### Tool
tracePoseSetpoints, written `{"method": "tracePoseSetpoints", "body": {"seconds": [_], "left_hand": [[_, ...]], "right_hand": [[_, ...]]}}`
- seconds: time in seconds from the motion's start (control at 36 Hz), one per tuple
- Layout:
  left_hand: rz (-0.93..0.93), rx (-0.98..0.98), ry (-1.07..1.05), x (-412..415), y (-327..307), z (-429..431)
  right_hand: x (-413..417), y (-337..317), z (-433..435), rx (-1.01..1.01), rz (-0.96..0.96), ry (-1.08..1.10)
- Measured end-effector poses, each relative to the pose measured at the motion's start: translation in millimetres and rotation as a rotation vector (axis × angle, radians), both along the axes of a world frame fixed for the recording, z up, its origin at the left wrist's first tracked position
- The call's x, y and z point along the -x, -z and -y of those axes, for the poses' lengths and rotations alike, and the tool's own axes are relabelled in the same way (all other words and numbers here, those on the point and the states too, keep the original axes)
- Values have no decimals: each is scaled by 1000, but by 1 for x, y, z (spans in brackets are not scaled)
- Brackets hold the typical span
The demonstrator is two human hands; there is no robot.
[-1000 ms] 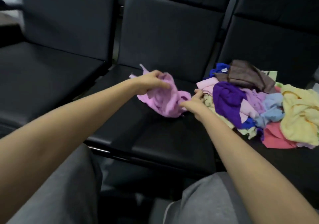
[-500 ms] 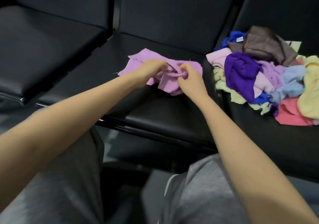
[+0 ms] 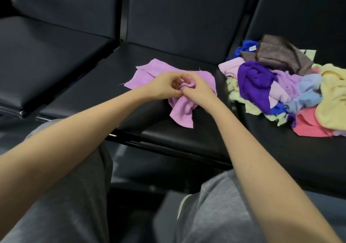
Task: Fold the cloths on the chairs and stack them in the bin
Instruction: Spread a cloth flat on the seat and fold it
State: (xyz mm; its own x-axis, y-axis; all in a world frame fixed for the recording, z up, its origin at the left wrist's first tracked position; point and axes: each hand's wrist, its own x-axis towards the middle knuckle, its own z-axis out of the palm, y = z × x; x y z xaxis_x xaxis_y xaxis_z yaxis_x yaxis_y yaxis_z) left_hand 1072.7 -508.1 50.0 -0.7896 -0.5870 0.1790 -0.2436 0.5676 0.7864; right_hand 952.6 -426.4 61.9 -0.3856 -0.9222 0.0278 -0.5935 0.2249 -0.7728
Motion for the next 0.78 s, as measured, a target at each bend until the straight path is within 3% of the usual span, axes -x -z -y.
{"method": "tracePoseSetpoints", "body": {"seconds": [0.14,0.22,0.31,0.44,0.61,0.69,0.78], "left_hand": [[-54,-19,-76,2,-6,-3],[23,-56,-33,3,-6,-3],[129,55,-29,2,-4,-4],[136,80,-123,-5,-16,10],[269,169,-144,-16,-25,16],[361,307,-160,-18,-23,19],[420,321,-194,-21,-19,20]], "right_hand": [[5,-3,-2,58,-230,78],[8,-3,-5,72,-300,140],[6,-3,-4,102,-293,161],[-1,-14,0,208,131,174],[4,-32,-6,437,1040,-9],[14,-31,-5,500,1259,128],[22,-26,-8,478,1228,244]]}}
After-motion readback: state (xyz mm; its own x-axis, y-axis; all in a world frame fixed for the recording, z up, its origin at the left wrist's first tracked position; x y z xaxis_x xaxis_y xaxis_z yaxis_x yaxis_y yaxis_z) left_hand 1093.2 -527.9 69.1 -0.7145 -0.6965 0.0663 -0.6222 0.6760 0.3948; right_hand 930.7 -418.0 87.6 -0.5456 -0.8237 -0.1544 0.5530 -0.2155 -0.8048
